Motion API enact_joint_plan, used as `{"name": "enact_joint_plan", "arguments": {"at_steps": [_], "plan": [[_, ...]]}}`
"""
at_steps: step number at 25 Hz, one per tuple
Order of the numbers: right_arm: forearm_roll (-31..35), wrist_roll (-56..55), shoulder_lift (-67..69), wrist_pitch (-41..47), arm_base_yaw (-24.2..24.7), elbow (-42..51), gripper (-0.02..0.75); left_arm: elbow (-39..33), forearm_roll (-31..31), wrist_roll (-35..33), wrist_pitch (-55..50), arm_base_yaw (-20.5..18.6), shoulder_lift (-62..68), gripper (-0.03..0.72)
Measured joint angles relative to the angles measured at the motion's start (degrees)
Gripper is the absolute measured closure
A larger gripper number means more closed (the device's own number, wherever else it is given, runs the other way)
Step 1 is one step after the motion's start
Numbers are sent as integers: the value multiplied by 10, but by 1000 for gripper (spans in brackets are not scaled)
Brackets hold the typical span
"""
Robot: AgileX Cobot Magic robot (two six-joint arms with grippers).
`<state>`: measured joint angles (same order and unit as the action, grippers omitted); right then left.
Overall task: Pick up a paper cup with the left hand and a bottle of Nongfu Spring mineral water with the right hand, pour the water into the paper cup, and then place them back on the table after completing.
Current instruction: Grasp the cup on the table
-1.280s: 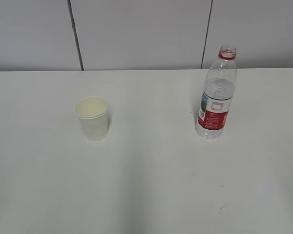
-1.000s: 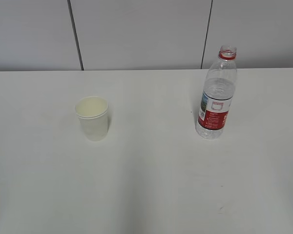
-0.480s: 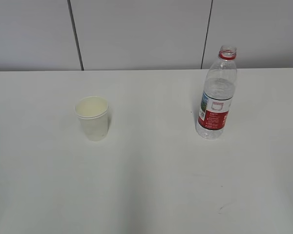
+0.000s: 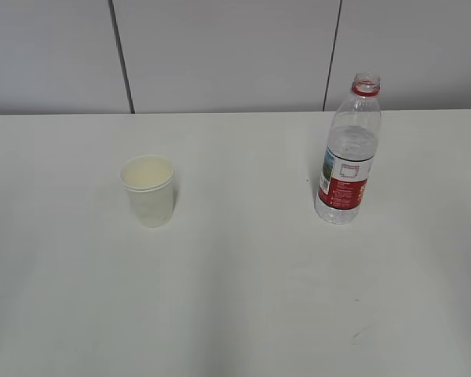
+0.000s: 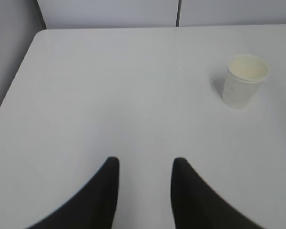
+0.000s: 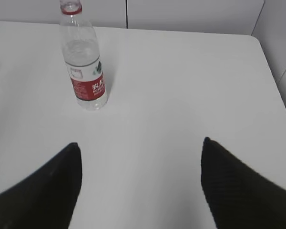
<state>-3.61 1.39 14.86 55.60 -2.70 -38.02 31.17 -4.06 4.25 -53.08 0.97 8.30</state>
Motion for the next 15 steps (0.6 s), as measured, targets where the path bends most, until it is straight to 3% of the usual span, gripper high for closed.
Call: {"name": "enact_joint_plan", "arguments": {"at_steps": [9,15], "plan": [[32,0,183,-248,0,-3,165,0,1,-3,316,0,242,450],[36,0,264,-366,0,-2,165,-2,3,-3,479,0,384,450]]}}
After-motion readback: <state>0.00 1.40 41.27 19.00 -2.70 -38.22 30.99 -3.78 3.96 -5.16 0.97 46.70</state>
